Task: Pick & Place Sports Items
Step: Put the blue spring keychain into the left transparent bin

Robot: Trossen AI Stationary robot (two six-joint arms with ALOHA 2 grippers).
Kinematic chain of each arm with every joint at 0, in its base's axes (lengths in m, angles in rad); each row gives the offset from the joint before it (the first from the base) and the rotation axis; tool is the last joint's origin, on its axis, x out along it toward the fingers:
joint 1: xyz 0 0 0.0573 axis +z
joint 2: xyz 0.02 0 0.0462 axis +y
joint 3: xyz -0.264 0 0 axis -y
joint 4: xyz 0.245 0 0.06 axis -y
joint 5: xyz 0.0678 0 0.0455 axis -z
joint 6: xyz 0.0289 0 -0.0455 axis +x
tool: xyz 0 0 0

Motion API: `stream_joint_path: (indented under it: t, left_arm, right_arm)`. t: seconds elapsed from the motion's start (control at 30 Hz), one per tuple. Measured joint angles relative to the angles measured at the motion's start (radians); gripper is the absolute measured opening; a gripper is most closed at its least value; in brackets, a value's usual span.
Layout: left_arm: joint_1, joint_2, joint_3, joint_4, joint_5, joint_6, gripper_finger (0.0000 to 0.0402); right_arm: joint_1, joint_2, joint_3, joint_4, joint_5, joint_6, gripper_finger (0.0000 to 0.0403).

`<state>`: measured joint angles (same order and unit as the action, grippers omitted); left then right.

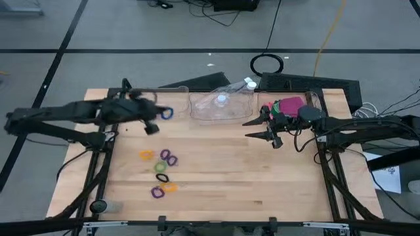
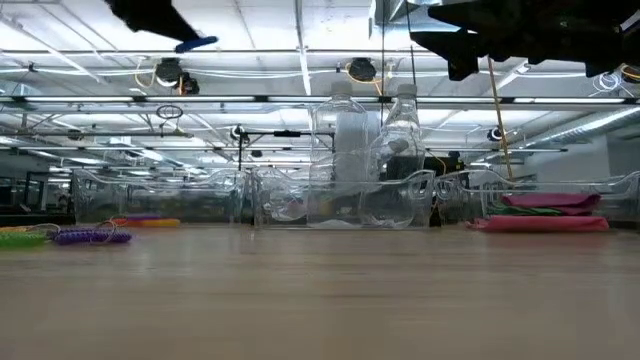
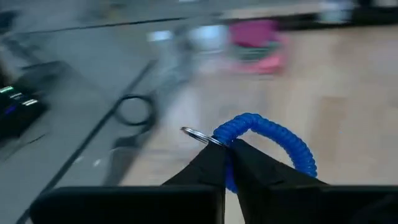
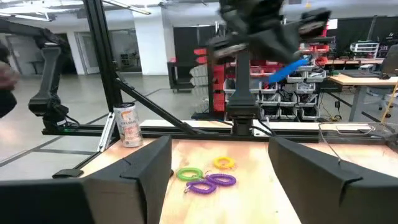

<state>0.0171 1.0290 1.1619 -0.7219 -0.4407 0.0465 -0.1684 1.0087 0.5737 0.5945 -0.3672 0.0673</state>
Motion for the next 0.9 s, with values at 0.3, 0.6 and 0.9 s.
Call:
stream_joint_path:
  t: [0.3,0.6,0.9]
  left_arm:
    - [0.249,-0.209,-0.28,0.147,-0.079,-0.073,0.0023]
    - [0.438,-0.219,-0.489,0.397,-0.054,-0.116,0.0025]
    - [0.593,-0.017,-0.498,0.454,0.217,-0.195,0.0026]
  right_arm:
    - [0.0,0.0,0.0,0.0,0.0,0.0,0.0196]
    - [0.0,0.0,0.0,0.0,0.0,0.0,0.0196]
    - [0.0,0.0,0.0,0.0,0.0,0.0,0.0196]
